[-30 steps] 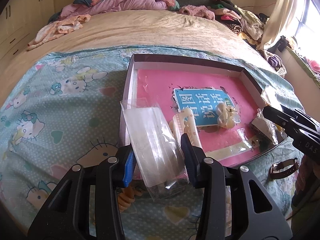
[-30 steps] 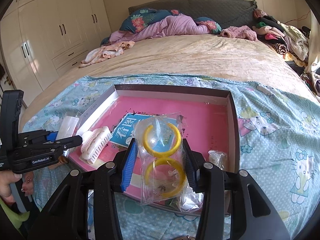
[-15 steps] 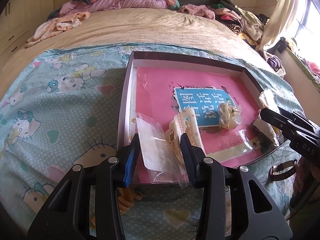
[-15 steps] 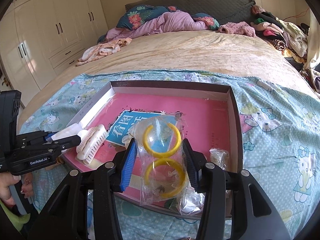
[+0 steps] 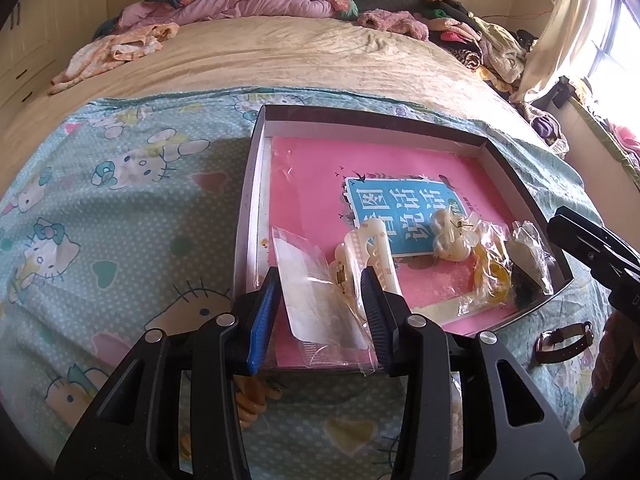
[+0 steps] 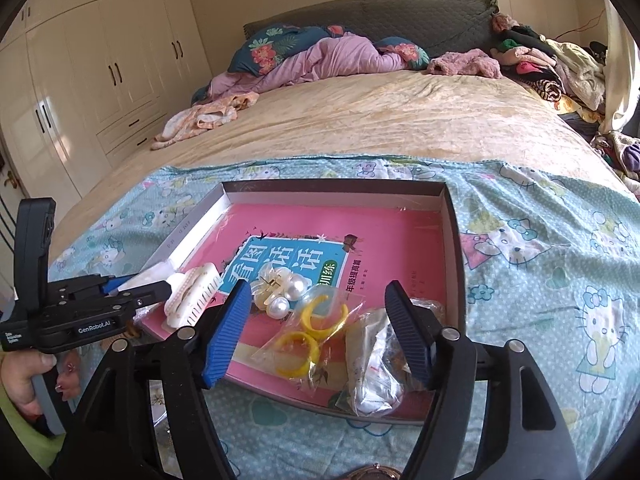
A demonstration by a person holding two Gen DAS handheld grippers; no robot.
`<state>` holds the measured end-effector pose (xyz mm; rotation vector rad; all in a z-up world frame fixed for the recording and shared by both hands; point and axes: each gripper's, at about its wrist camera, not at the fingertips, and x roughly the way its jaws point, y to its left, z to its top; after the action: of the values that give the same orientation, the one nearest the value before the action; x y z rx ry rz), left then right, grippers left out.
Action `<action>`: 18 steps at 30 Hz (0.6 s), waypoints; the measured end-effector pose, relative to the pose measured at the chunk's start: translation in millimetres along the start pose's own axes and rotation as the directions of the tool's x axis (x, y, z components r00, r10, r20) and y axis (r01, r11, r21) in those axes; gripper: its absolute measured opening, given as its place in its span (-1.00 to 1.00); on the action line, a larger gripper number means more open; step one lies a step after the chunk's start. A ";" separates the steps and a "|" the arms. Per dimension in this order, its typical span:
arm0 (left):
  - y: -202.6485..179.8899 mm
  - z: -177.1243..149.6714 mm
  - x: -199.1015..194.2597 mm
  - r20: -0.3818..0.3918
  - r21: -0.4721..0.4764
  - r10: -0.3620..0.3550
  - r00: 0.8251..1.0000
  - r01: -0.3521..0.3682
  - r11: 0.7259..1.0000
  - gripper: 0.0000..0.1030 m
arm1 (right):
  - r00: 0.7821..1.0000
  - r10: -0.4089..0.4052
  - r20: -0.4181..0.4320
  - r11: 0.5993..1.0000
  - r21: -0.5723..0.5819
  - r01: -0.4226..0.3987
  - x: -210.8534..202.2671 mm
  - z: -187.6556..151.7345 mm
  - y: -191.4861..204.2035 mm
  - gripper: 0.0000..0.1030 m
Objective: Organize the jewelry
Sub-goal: 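Withdraw both open tools from the box toward the remaining jewelry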
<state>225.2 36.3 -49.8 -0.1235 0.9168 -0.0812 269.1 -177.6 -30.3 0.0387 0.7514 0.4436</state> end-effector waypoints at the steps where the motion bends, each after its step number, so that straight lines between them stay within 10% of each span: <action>1: -0.5 -0.2 -0.2 -0.001 0.000 0.000 1.000 0.000 1.000 -0.36 | 1.000 -0.003 0.004 1.000 0.004 0.003 -2.6 -0.1 -1.1 0.40; 18: -12.1 1.6 -28.1 0.059 0.013 -0.001 0.998 0.000 1.000 0.37 | 0.997 0.003 0.076 0.999 0.043 -0.007 -43.0 -1.4 -4.6 0.71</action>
<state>209.2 27.9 -25.0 -0.1130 0.8575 -0.0834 242.3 -199.3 -4.2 0.0975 0.6863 0.4285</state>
